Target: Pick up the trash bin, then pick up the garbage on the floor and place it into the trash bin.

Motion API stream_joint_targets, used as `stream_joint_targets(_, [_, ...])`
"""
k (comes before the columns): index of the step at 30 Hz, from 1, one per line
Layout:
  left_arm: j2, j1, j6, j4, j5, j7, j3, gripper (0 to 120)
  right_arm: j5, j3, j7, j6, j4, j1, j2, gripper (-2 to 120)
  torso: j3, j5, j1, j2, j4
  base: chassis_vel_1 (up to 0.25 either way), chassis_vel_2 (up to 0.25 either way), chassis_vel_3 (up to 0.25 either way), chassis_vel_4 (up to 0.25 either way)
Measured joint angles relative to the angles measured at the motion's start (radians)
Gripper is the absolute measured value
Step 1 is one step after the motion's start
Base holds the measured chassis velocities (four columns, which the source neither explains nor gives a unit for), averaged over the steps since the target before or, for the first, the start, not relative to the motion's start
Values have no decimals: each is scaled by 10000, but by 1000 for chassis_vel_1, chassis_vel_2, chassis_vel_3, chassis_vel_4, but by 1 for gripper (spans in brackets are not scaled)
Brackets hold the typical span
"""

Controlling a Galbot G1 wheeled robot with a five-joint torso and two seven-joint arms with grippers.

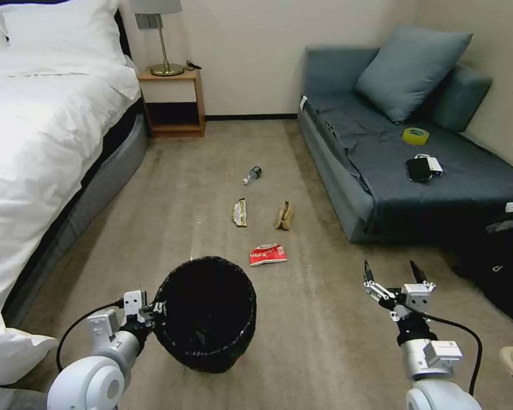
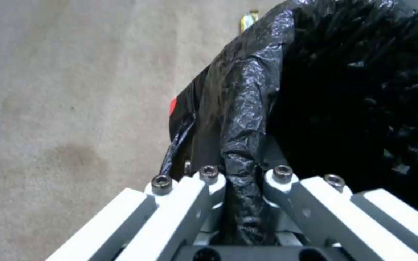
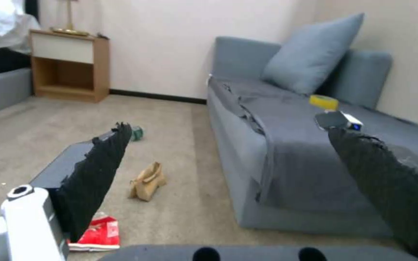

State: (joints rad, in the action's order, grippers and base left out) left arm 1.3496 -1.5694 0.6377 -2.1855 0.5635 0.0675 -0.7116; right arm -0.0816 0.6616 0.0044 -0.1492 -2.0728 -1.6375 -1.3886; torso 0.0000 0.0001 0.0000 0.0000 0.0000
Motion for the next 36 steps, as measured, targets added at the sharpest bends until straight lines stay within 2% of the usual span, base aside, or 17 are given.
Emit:
stream_joint_targets(8, [-143, -111, -108, -255, 697, -206, -845, 4, 52, -11, -392, -214, -59, 26, 19, 100, 0, -2, 0, 0, 0, 0, 0, 0, 0])
stream_joint_targets(11, [-155, -115, -178, -251, 742, -277, -959, 4, 77, -44, -411, -223, -51, 57, -24, 100, 0, -1, 0, 0, 0, 0, 0, 0, 0])
stream_joint_targets(36, [82, 5, -504, -81, 543, -474, -773, 4, 141, -30, -689, -151, 30, 77, -63, 100, 0, -1, 0, 0, 0, -2, 2, 1, -2])
